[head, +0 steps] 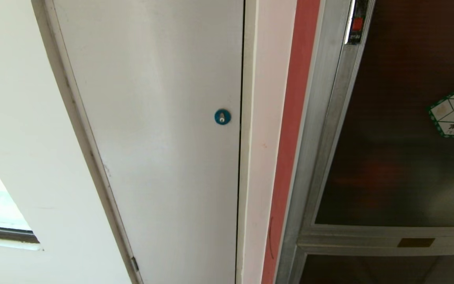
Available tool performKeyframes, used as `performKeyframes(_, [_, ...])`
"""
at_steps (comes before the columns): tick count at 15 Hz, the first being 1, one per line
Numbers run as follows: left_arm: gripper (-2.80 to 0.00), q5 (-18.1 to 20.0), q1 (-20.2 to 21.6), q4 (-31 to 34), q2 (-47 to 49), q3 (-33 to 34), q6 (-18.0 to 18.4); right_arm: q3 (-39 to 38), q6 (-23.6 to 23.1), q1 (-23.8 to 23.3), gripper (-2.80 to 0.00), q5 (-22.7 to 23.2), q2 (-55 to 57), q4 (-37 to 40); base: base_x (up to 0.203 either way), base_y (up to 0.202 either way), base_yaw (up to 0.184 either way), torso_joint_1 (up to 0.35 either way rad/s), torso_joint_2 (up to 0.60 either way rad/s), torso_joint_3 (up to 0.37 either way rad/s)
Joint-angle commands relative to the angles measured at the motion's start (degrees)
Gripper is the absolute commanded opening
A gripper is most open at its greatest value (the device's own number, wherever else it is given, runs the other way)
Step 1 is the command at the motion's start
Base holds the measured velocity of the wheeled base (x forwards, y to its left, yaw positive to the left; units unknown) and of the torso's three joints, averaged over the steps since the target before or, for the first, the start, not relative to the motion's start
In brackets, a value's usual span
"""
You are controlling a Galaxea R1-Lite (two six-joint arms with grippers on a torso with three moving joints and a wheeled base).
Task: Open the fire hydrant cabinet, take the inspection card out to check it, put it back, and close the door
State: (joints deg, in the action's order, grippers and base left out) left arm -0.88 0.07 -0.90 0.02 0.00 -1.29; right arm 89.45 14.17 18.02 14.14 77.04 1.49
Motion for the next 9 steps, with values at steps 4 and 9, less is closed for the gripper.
performKeyframes(4, [-2.80, -0.03, 0.01, -0.03, -0.02, 0.00, -0.03, -10.56, -0.15, 0.03, -2.80, -0.46, -20.35, 0.11, 0.000, 0.000, 0.000, 0.000, 0.00, 0.000])
performKeyframes(9, [-2.80, 0.00, 0.01, 0.02, -0.02, 0.00, -0.03, -17.20, -0.24, -5.11, -2.80, -2.00, -35.73, 6.82, 0.000, 0.000, 0.000, 0.000, 0.00, 0.000])
